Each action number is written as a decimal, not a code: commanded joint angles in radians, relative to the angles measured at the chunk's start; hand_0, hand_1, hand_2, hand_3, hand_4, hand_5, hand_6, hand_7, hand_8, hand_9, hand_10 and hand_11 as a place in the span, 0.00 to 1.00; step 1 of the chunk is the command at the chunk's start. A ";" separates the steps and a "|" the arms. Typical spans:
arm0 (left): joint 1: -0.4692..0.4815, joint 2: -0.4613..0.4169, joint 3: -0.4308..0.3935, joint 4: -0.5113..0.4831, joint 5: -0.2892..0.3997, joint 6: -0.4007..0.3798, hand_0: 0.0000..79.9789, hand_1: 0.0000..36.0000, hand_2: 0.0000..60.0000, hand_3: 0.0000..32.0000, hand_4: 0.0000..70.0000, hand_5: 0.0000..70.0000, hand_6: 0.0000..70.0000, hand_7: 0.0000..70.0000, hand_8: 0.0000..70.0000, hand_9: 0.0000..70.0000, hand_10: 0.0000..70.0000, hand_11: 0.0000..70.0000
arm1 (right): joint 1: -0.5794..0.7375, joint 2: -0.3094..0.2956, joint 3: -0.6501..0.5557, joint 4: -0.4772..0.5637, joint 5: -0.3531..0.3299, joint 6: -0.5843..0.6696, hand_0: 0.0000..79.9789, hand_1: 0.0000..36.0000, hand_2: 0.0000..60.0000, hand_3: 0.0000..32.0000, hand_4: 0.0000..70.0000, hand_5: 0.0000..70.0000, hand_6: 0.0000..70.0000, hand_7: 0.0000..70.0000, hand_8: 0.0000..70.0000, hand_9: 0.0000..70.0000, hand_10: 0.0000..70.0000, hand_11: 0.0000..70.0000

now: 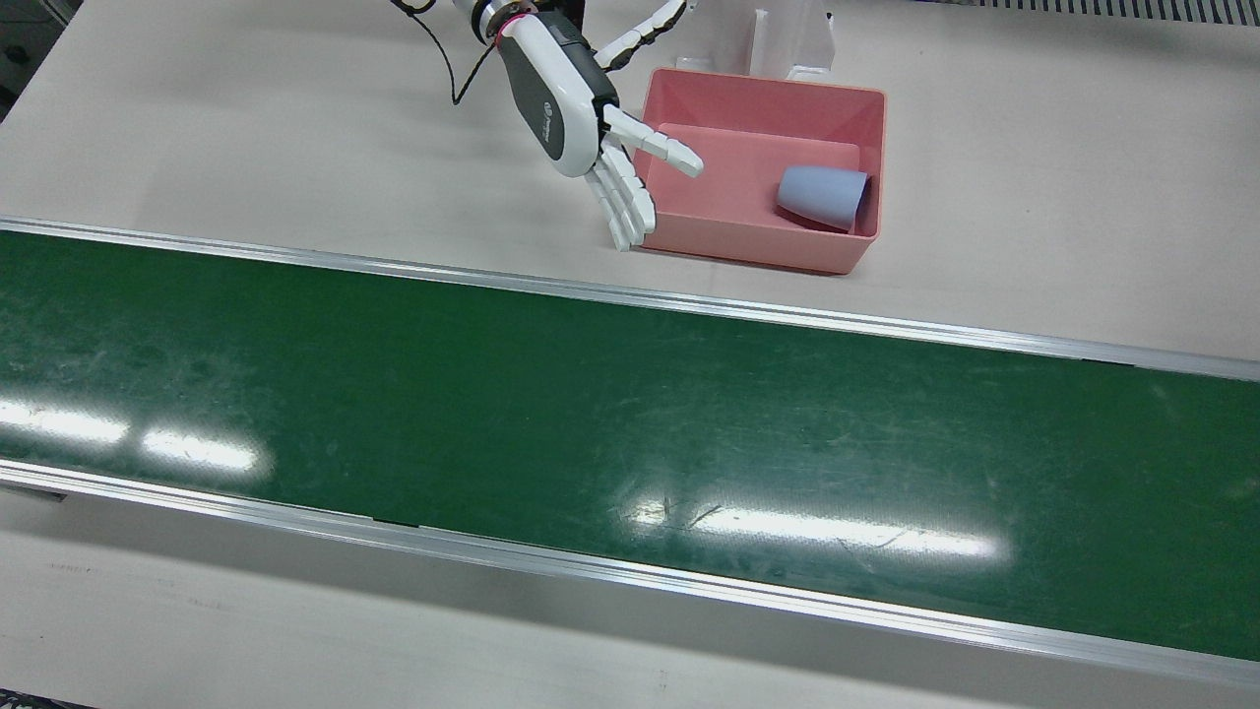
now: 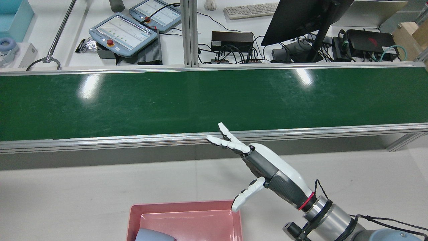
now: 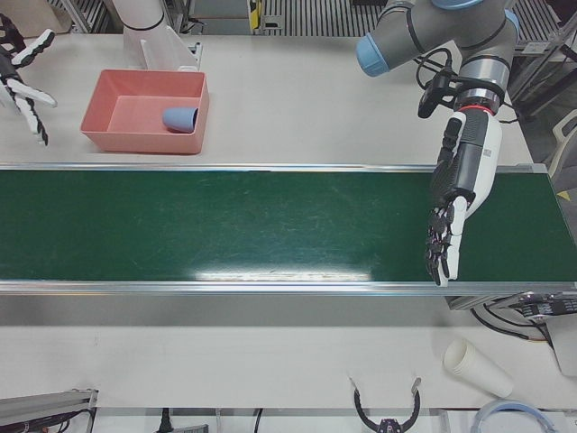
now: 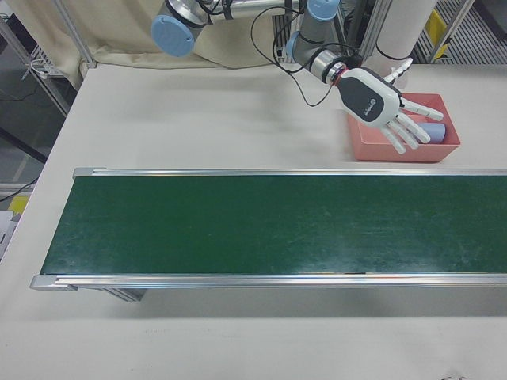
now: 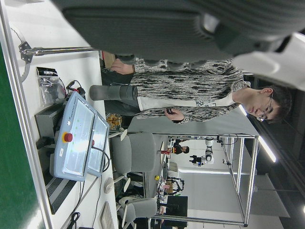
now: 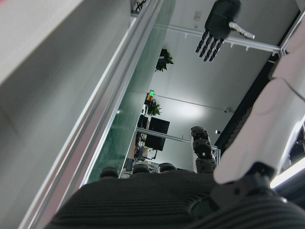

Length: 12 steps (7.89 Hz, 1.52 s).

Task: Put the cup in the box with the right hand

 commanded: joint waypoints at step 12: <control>0.000 0.000 0.002 -0.002 0.002 0.001 0.00 0.00 0.00 0.00 0.00 0.00 0.00 0.00 0.00 0.00 0.00 0.00 | 1.262 -0.286 -0.568 0.327 -0.682 0.626 0.53 0.20 0.00 0.00 0.00 0.04 0.04 0.08 0.00 0.02 0.01 0.03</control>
